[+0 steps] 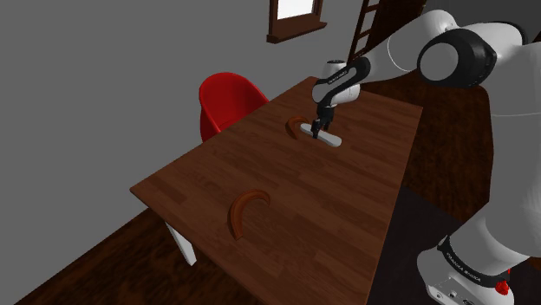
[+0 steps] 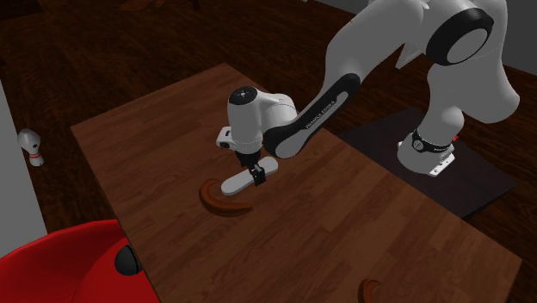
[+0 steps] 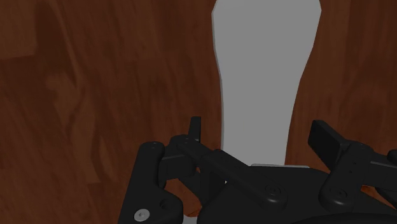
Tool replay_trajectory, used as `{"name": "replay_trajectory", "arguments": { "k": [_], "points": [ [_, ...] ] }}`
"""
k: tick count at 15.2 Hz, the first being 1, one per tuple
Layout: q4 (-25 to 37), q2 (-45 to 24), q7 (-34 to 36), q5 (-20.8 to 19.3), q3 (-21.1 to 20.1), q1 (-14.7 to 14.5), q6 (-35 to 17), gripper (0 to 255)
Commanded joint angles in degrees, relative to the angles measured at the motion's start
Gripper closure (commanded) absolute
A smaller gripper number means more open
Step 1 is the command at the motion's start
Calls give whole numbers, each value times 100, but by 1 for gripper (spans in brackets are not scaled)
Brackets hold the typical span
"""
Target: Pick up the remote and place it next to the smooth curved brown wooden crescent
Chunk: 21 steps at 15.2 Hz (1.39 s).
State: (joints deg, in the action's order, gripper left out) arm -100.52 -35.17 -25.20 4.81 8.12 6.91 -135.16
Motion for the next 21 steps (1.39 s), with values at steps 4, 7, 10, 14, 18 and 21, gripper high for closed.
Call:
{"name": "replay_trajectory", "arguments": {
  "k": [4,7,10,14,18,21],
  "points": [
    [-1,0,-1,0,0,1,-1,255],
    [-1,0,-1,0,0,1,-1,255],
    [0,-1,0,0,0,0,-1,255],
    [5,206,16,-32,24,-18,210,255],
    [31,400,31,-64,47,-34,429,255],
    [68,536,42,-87,62,-44,601,255]
  ]
}}
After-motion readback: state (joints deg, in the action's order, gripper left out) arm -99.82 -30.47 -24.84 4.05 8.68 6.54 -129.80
